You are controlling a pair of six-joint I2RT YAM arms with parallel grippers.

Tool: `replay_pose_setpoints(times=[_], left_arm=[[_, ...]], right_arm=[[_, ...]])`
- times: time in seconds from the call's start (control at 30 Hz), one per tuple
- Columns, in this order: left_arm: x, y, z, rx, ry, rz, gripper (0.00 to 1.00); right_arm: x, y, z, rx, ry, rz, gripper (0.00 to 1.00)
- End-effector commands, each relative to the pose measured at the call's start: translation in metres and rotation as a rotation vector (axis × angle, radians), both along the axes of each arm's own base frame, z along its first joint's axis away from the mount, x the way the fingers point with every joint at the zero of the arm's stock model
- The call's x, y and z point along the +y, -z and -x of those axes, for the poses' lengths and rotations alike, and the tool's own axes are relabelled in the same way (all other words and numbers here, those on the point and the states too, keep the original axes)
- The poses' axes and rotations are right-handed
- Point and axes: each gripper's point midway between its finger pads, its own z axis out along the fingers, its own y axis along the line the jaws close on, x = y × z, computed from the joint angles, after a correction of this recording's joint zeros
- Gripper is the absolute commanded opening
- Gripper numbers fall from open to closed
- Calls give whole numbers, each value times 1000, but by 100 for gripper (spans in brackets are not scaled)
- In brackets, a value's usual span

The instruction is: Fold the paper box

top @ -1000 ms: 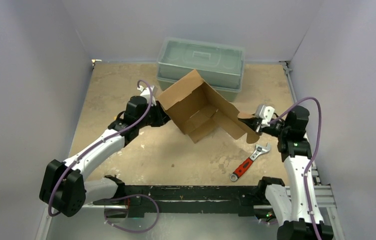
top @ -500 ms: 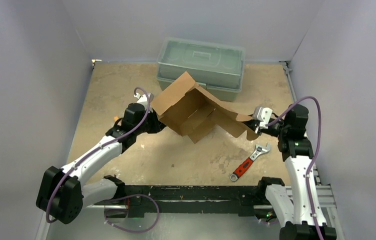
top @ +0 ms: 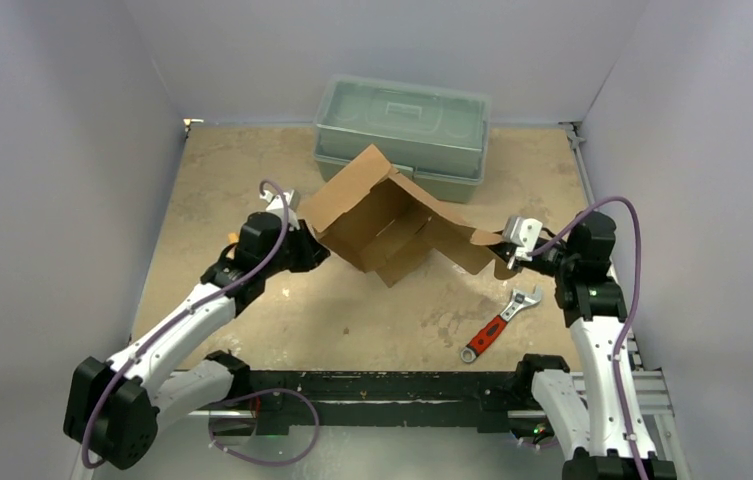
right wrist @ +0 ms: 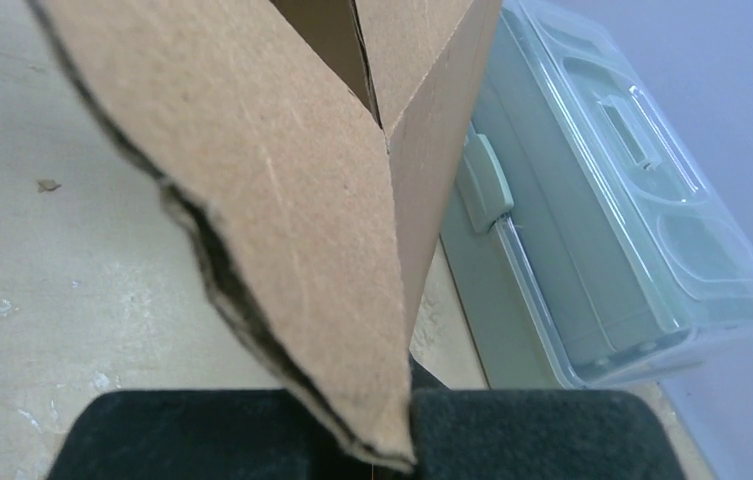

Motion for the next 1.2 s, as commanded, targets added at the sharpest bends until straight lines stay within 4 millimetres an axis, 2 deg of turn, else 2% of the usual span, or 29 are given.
replay_pose_setpoints(times=[0.0,0.17,0.23,0.3,0.33,0.47,0.53,0.57,0.63,0.7,0.8,0.93,1.07,1.17], left_arm=[[11,-13,14,-8,-20,2,4],[21,-24,27,-1,-28,-23,4],[28,-37,30,-9,-36,-50,4],[34,-68,31,-71,-32,-73,8],[36,-89,32,-119,-21,-78,13],[39,-184,29,-357,27,-94,46],[42,-217,19,-447,27,-139,61],[41,-226,12,-476,41,-175,64],[36,-234,-2,-514,97,-256,65],[22,-240,-12,-565,207,-308,66],[4,-239,-24,-630,345,-368,67],[-13,-228,-33,-656,475,-397,69],[-23,-213,-41,-630,539,-404,70],[-30,-209,-41,-626,574,-383,70]], right_arm=[[-5,0,-7,-5,59,-1,0],[-7,0,-10,-8,76,-3,0],[-7,0,-10,-11,76,-1,0],[-7,-1,-9,-12,73,1,0],[-6,0,-9,-9,70,0,0],[-6,0,-7,-12,64,-2,0],[-6,1,-7,-14,63,-2,0],[-5,0,-7,-17,62,-3,0],[-5,-1,-6,-17,60,-5,0],[-5,-1,-6,-17,60,-6,0],[-4,0,-6,-15,56,-7,0],[-4,0,-6,-13,54,-9,0],[-4,1,-6,-8,53,-11,0],[-4,1,-6,-8,52,-11,0]])
